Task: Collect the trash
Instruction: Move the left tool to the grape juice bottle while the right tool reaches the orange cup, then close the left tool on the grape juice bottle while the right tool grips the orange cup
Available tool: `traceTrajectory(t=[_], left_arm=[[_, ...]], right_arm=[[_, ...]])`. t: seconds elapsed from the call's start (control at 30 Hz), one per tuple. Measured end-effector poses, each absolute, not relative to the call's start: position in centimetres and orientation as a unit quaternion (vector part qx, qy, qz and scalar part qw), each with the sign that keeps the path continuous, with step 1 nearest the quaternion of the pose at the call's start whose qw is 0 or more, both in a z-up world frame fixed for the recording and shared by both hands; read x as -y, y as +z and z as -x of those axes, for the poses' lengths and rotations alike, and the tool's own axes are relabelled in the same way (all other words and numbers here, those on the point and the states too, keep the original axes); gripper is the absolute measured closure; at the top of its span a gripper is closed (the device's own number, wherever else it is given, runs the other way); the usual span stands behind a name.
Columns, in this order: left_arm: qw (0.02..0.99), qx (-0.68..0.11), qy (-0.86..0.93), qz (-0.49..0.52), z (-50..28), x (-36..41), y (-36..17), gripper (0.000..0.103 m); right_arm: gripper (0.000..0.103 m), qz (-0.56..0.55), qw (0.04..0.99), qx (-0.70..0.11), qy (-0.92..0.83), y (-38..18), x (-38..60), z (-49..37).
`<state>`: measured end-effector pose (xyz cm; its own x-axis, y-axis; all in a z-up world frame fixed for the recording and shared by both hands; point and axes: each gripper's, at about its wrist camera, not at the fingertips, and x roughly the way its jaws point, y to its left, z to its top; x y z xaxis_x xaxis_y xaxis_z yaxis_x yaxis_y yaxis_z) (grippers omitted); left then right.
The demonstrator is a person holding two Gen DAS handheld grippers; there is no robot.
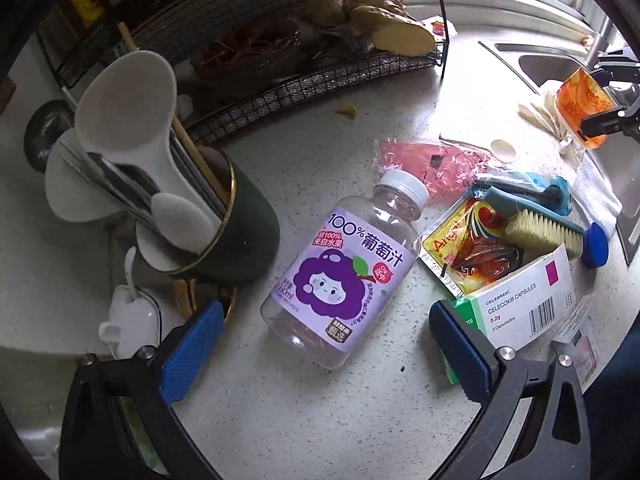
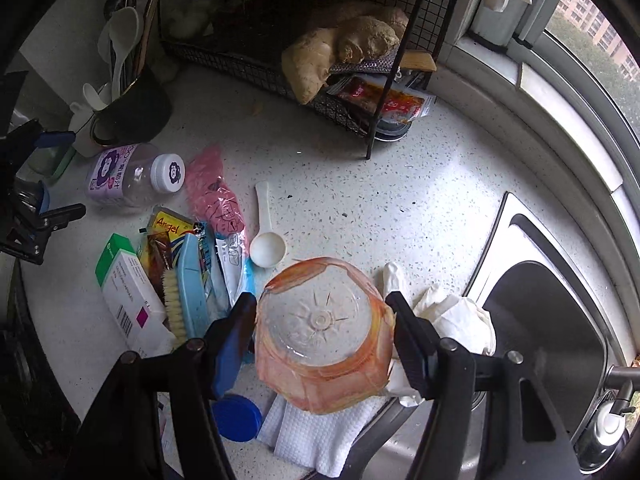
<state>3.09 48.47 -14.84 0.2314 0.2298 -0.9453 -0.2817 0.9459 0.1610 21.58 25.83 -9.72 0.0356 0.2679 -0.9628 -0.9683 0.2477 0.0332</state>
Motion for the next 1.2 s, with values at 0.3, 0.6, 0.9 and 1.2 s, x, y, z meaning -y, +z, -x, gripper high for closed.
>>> traceTrajectory(t=[0.3,0.6,0.9,1.2], left_arm=[[0.765,-0.638,0.086,0.009,-5.0,-48.8,-18.4,0.0],[0.753,-0.655,0.067,-0.006,-7.1,-49.3,-20.9,0.0],[0.755,-0.655,0.029,-0.002,-5.0,-47.7,-22.0,0.006],[0.752,-0.658,0.036,0.026,-4.3,-47.0,-23.2,0.038]], right_arm=[[0.04,0.347,0.621,-0.504,0.49,-9.8,-23.5,-20.4],[0.04,0.347,0.623,-0.517,0.474,-10.7,-22.8,-20.6],[0.04,0.351,0.616,-0.518,0.479,-11.2,-23.4,-19.8],[0.04,0.35,0.614,-0.519,0.481,-11.6,-23.5,-18.9]])
